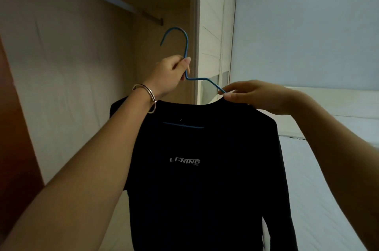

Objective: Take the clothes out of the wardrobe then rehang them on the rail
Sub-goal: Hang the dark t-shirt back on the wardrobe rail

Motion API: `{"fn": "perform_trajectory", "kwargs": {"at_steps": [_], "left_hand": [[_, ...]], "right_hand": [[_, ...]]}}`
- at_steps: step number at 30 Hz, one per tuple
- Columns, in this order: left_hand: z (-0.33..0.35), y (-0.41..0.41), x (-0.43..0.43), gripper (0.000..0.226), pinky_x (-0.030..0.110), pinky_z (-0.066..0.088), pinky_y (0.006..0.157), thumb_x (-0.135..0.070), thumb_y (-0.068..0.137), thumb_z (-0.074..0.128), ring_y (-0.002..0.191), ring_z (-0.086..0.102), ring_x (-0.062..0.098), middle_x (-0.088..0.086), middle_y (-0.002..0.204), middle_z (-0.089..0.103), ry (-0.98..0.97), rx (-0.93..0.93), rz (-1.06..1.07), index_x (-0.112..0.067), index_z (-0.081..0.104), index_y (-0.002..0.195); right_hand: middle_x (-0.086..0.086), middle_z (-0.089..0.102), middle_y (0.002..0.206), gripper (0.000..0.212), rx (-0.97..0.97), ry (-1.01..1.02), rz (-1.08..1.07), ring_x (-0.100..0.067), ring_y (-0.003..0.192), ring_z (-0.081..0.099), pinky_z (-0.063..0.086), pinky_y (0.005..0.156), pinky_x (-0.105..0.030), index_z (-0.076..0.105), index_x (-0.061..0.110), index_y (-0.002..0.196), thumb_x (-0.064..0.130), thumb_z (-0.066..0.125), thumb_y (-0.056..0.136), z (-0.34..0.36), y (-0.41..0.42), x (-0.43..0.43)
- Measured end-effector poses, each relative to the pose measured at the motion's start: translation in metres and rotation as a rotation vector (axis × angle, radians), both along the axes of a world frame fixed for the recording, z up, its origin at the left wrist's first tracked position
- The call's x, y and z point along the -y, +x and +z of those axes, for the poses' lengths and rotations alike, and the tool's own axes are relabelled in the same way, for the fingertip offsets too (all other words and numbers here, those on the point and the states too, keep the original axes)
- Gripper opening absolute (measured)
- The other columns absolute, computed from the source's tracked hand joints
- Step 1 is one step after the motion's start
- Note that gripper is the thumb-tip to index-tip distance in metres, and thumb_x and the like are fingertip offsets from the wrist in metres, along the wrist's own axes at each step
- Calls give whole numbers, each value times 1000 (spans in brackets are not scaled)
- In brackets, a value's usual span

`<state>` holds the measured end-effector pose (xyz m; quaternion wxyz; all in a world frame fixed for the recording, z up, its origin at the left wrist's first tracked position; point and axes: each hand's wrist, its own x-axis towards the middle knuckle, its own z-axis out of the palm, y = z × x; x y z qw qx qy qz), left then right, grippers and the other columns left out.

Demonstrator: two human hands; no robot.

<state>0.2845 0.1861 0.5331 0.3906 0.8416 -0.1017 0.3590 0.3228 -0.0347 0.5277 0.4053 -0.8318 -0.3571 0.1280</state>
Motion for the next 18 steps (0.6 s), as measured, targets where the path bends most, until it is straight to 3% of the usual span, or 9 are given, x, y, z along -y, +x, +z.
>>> {"fn": "perform_trajectory", "kwargs": {"at_steps": [3,4,7,9,12,15,18], "left_hand": [[5,17,-24,37,19,33,53,-27,97,40,37,43,-6,-7,54,46,-43,65,78,-23,49,61],[8,23,-31,38,18,34,53,-28,96,41,38,43,-6,-7,51,47,-36,89,119,-24,49,60],[20,45,-53,38,19,35,54,-31,95,43,45,44,-1,-7,51,47,-33,189,259,-25,51,59],[30,58,-65,35,21,36,54,-32,95,43,49,44,4,-5,54,46,-30,252,345,-21,54,64],[40,77,-85,31,10,35,51,-33,94,44,54,50,2,-7,57,52,6,325,541,-13,60,76],[44,85,-107,25,19,40,73,-30,92,50,88,61,17,5,90,67,-6,348,695,-8,64,95],[42,80,-126,33,12,30,87,-25,91,53,120,49,16,2,126,55,78,314,842,-12,55,121]], "right_hand": [[-9,62,94,59,19,-17,69,-21,91,57,42,81,-29,64,9,106,49,64,63,-1,26,-15],[-9,62,88,62,21,-6,91,-22,86,58,43,77,-28,65,5,106,48,66,61,-1,36,-22],[-1,64,70,27,-39,116,151,-12,61,61,47,55,-18,71,8,97,29,59,85,5,70,-51],[1,64,63,22,-109,206,219,-8,49,59,46,45,-14,72,10,92,25,57,88,14,95,-70],[-4,64,69,25,-184,292,340,-11,51,61,49,46,-16,71,4,98,22,59,85,28,129,-103],[-5,69,64,17,-284,367,438,-13,49,66,53,46,-19,73,8,82,17,60,86,44,153,-140],[-8,70,61,19,-360,427,557,-15,47,66,54,47,-21,69,6,78,14,57,89,61,163,-179]]}}
